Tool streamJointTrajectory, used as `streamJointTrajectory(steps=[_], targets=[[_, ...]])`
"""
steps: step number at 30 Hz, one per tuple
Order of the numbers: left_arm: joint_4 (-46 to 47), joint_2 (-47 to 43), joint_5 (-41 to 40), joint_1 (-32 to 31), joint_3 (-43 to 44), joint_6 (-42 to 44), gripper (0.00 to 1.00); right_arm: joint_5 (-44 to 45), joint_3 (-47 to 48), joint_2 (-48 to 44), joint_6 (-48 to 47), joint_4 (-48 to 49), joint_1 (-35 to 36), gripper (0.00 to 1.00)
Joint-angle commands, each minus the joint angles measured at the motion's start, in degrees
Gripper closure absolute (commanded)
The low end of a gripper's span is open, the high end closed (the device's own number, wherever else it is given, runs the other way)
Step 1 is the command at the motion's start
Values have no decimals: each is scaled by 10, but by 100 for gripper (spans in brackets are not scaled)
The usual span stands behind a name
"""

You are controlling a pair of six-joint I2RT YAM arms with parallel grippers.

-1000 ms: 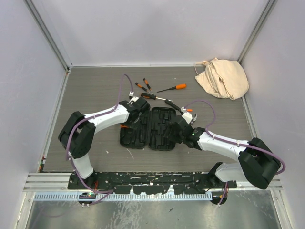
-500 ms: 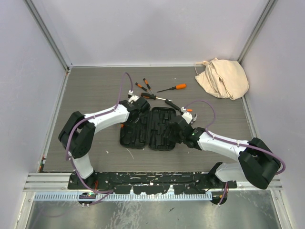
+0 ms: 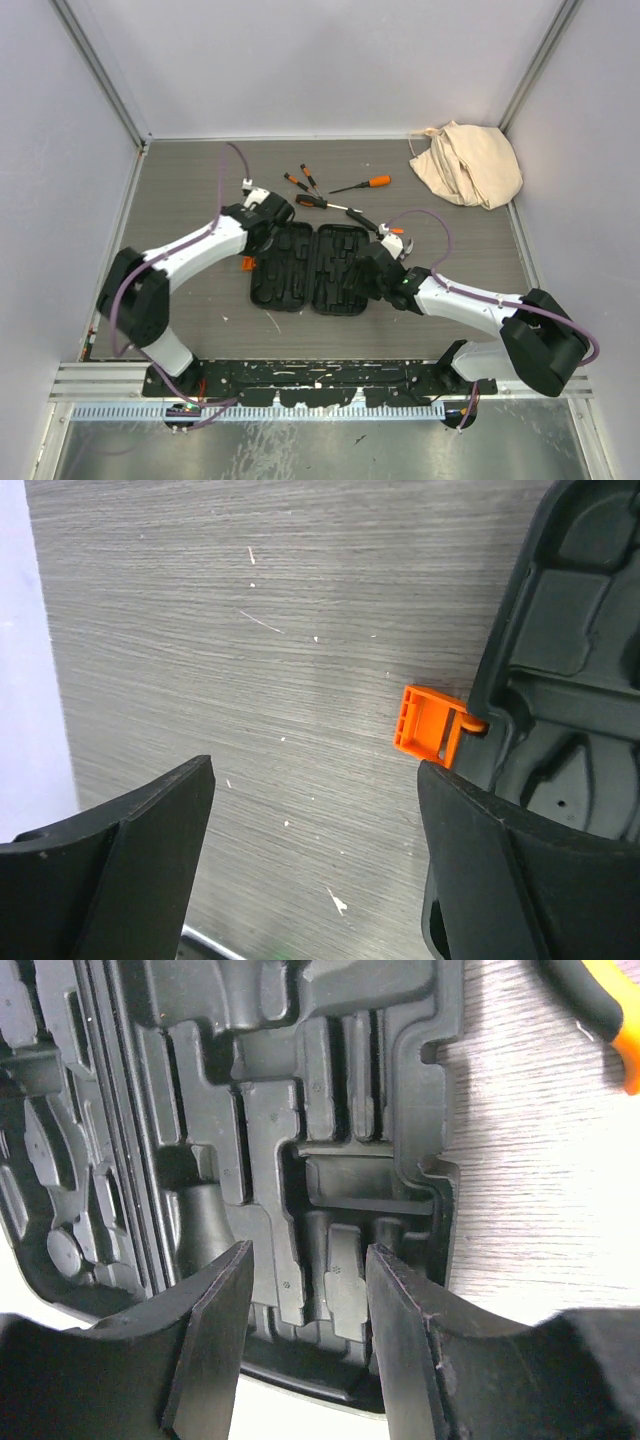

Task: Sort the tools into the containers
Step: Adjust the storage box at the center of the board.

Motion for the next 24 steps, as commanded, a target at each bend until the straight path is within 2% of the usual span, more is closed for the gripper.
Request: streamJointTrajectory(steps=[1, 7, 13, 16, 20, 24], targets=[[66, -113, 61, 11, -33, 3, 15, -14, 13, -30, -60, 46, 2, 46], [143, -174, 200, 30, -85, 19, 14, -2, 47, -76, -152, 27, 0, 45], [198, -177, 325, 30, -117, 34, 18, 98, 86, -94, -170, -91, -26, 45], [214, -163, 348, 29, -126, 30, 22, 120, 86, -111, -157, -130, -64, 45], [223, -134, 360, 20, -121, 29, 27, 93, 70, -137, -161, -136, -113, 45], [224, -93, 352, 11, -103, 28, 29, 75, 60, -141, -167, -137, -130, 45]])
